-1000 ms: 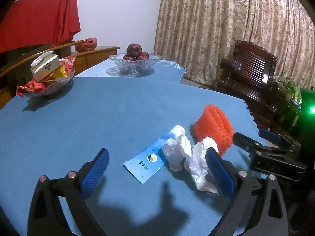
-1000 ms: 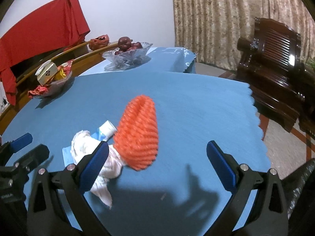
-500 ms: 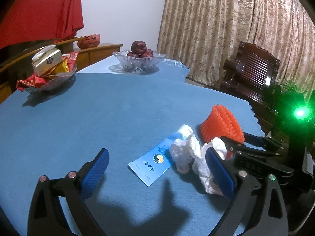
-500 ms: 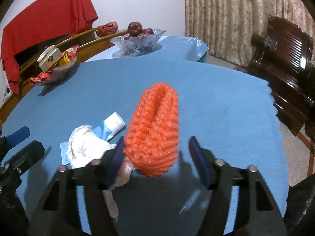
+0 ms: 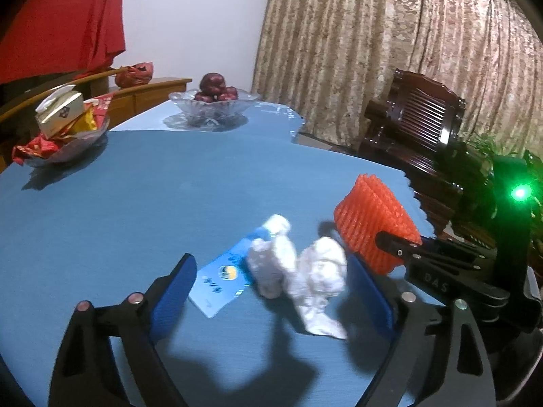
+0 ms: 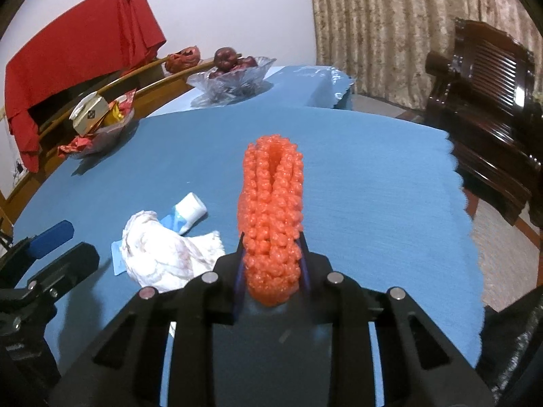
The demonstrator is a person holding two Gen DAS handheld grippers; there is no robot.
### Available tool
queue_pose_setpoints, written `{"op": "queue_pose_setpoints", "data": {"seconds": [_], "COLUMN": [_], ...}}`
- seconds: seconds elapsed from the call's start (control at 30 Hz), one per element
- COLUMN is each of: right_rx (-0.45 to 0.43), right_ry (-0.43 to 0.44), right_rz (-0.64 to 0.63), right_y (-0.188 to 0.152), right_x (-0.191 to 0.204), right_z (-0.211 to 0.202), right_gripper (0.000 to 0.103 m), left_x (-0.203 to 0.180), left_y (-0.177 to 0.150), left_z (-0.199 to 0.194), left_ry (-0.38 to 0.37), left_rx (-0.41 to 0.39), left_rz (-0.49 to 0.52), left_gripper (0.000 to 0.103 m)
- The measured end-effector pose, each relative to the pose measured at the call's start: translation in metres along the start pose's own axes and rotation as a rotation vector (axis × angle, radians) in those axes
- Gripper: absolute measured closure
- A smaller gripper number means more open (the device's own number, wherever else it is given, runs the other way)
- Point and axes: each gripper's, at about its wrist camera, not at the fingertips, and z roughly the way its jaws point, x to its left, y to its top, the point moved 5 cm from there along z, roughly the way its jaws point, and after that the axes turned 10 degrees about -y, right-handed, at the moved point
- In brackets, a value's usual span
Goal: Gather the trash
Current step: 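Grasp the crumpled white tissue with the left gripper while the right holds the mesh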
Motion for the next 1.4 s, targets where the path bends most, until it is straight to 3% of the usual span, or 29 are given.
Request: {"op": "queue_pose_setpoints", "data": {"seconds": [0.37,0.73,0.87,0.97,1.4], "right_rx": [0.001,0.009,0.01,0.01,-0.052], "right_ry": [-0.051,-0.045,-0.042,-0.038,-0.036], "right_rz": [0.039,0.059,0.063,0.066,0.065], "right_y": [-0.016,-0.023,-0.024,-0.025,-0.023], "right_x": [-0.039,-0.049,-0.049,-0.048,-0.054], "right_z": [-0.016,-0.015,-0.016,-0.019,-0.064], "right_gripper": [0.078,0.078,0.078,0.078,0.078], "left_x": [-0.043,-0.051,-0.053,-0.057,-0.09], "left_y": [0.001,-0.009,-0.014,-0.014,-0.008], "left_z": [0.023,0.055,0.058,0.054,0.014], "left_ry": [-0.037,-0.004,0.01,0.015,-0.044], "left_rx": [0.008,0.088,0.107,0.097,0.046], "left_rz": [0.059,0.075,0.092,0.103,0.12], "left_gripper": [0.04,0.044,0.074,0.084,0.087]}}
